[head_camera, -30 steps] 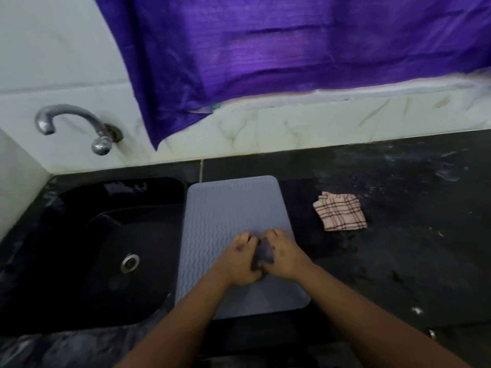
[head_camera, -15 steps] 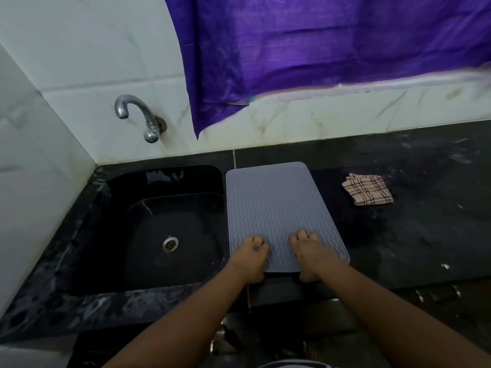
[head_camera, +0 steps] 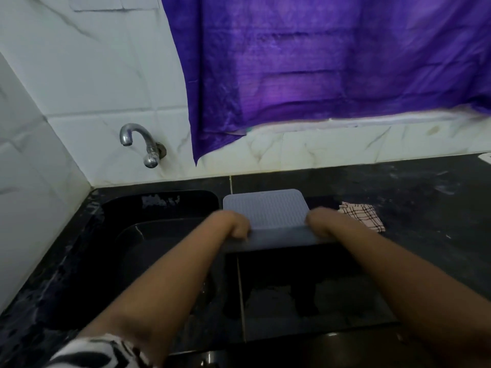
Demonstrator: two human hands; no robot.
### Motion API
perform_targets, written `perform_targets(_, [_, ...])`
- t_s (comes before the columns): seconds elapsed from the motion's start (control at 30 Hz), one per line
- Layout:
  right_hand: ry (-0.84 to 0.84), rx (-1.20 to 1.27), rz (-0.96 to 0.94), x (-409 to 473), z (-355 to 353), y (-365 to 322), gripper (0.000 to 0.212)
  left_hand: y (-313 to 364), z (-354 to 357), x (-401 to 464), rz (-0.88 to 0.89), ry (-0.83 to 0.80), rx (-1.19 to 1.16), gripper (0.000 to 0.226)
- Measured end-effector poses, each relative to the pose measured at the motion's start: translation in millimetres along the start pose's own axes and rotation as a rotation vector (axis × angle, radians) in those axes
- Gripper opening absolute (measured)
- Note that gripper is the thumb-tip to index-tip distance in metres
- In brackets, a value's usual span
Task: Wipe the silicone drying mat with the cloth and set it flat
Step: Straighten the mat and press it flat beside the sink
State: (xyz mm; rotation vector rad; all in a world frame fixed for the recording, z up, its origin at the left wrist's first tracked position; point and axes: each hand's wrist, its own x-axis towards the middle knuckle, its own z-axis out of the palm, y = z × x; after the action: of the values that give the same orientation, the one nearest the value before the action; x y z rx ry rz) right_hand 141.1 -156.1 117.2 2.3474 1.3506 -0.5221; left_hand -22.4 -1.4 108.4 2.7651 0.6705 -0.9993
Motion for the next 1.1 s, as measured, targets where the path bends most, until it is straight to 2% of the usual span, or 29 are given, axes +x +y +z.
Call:
perform_targets(0.07, [0.098,-0.019,0.015,12.2,-56.0,10.8,0.038,-22.4,-55.5,-4.2,-0.045,0.113,-0.036,0.039])
perform_targets(0.2, [0.451,0.094,0.057,25.5,-163.4,34.2,0.039,-54.3,-157.0,-22.8,-0.143,0.609,-0.127,0.038])
perform_targets(0.27, [0.655,0.183,0.078,26.1,-201.2,45.9,0.036,-59.9,-194.9,-33.0,-0.167,0.806,-0.173,0.036])
perform_targets(0.37, [0.868,0.254,0.127,22.3,-235.4,57.6,0.040,-64.2,-226.7,-46.5,-0.173,1.028,-0.189,0.035])
perform_targets(0.47, [0.920,0.277,0.140,15.2,-240.8,62.5,0.045,-64.0,-223.1,-50.0,-0.143,1.151,-0.219,0.033])
perform_targets(0.53, [0.917,0.273,0.122,10.8,-223.0,62.3,0.040,-58.3,-203.2,-45.7,-0.124,1.152,-0.184,0.032])
perform_targets(0.63, [0.860,0.333,0.115,9.2,-160.8,56.3,0.030,-41.0,-142.7,-26.1,-0.084,1.069,-0.175,0.038])
perform_targets(0.7, [0.767,0.347,0.100,8.8,-103.4,46.5,0.030,-27.1,-87.4,-6.0,-0.094,0.964,-0.182,0.042])
perform_targets(0.77, [0.623,0.312,0.099,7.9,-41.7,34.8,0.031,-14.0,-26.0,8.7,-0.111,0.820,-0.192,0.031])
perform_targets(0.83, [0.469,0.258,0.092,4.4,19.4,21.7,0.032,-0.8,32.5,18.8,-0.018,0.781,-0.080,0.032])
perform_targets(1.0, [0.378,0.407,0.105,-10.9,131.6,4.5,0.034,35.3,129.9,29.1,0.064,0.614,-0.187,0.043])
perform_targets(1.1, [0.294,0.344,0.043,-13.5,163.7,2.6,0.047,49.9,162.6,27.5,0.047,0.464,-0.342,0.051])
